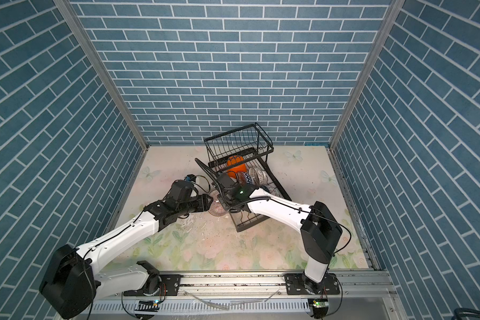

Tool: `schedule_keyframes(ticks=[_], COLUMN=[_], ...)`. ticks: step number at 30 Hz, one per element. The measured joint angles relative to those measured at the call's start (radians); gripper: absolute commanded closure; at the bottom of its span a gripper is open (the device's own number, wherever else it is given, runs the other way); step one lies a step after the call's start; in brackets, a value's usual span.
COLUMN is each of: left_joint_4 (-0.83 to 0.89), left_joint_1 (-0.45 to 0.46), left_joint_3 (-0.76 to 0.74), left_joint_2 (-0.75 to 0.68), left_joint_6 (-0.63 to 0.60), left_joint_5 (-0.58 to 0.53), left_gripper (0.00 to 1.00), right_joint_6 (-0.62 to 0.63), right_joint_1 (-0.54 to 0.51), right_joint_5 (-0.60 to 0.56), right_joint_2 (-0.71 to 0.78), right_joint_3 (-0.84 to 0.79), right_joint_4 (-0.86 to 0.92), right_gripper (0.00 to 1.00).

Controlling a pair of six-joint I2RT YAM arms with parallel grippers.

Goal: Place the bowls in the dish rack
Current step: 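Grasp the rim of the purple-striped bowl with the right gripper, then carry the purple-striped bowl toward the rack with the right gripper while the left gripper releases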

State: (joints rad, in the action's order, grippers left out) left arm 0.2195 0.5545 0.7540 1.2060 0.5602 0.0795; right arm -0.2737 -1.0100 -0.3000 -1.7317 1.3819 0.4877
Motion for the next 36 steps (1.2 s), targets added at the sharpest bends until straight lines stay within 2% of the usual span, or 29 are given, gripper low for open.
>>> schedule_keyframes(ticks=[6,21,36], left_joint_4=[0.006,0.036,-0.001], left_joint_1=[0.0,-0.018,-0.031], left_joint_3=[0.001,-0.005,-0.109], left_joint_2=[-0.006,-0.127,-0.26], left_joint_6=[-0.002,-0.03,-0.041], left_joint_5=[-0.011,-0.072,-0.083], left_gripper=[0.01,0.0,0.0], right_joint_6=[0.0,0.003,0.034], right_joint_1=[0.0,0.0,0.0], right_joint_5=[-0.014,-0.083,-0.214], right_joint_2=[0.004,0.069,0.158], right_joint_3=[0.0,-0.016,-0.092], right_joint_4=[-0.001,-0.001,0.031], right_gripper=[1.0,1.0,1.0])
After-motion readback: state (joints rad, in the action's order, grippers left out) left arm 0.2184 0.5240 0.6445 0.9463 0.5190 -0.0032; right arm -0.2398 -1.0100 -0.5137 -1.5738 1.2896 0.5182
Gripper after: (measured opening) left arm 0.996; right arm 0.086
